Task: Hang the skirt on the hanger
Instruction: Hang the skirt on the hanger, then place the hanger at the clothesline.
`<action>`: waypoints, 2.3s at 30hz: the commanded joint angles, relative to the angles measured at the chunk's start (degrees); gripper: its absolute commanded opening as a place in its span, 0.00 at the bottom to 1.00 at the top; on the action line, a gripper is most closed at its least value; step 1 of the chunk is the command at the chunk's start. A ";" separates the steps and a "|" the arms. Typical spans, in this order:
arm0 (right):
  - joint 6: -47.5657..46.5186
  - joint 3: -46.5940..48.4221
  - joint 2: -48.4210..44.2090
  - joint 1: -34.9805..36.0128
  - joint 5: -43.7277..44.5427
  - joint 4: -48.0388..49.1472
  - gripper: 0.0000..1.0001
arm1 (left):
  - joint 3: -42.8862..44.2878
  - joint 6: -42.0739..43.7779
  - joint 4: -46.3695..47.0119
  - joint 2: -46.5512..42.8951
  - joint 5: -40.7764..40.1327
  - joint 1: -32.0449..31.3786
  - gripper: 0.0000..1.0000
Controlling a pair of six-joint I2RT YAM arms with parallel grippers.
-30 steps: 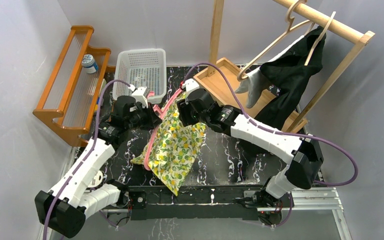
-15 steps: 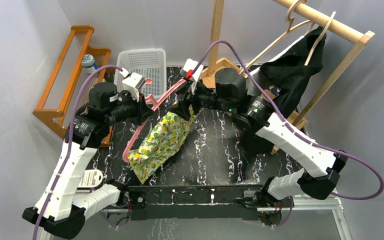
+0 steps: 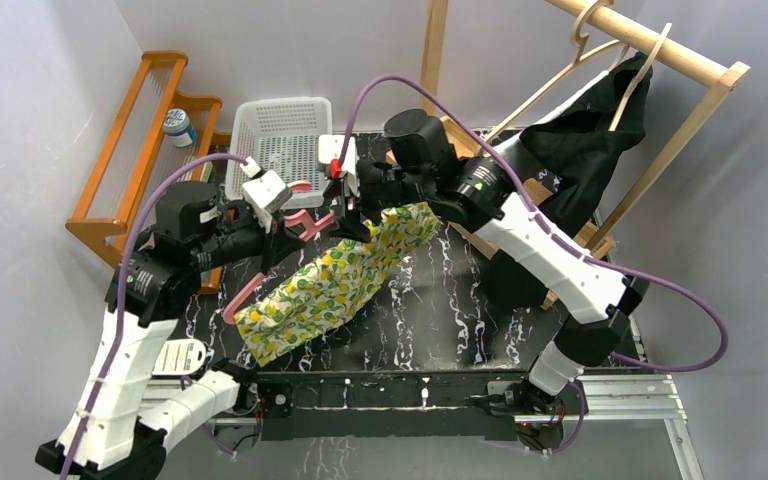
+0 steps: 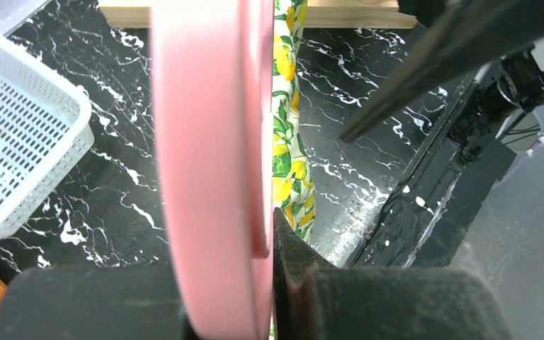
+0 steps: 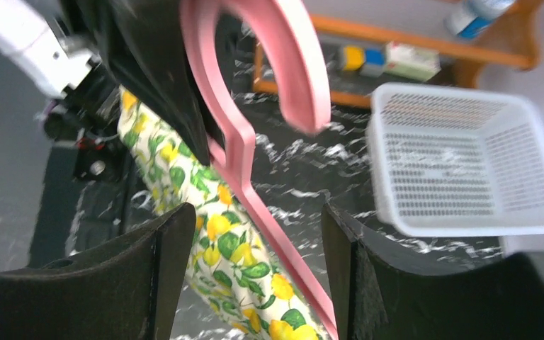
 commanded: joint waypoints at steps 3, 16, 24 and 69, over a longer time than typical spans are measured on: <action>-6.65 0.06 -0.61 -0.26 -6.86 -6.79 0.69 | -0.12 3.49 2.97 -4.80 5.46 -0.11 0.00; -9.95 1.79 3.00 -0.22 -11.55 -11.48 0.22 | 1.55 7.88 -0.17 -4.35 9.81 -0.16 0.00; -11.35 -0.81 0.46 -0.40 -8.88 -9.44 0.00 | -0.51 7.12 3.12 -6.30 8.18 -0.16 0.19; -7.08 -9.70 -19.05 -3.23 -16.48 -16.84 0.00 | -1.58 -1.25 -8.35 -9.32 24.50 -0.16 0.22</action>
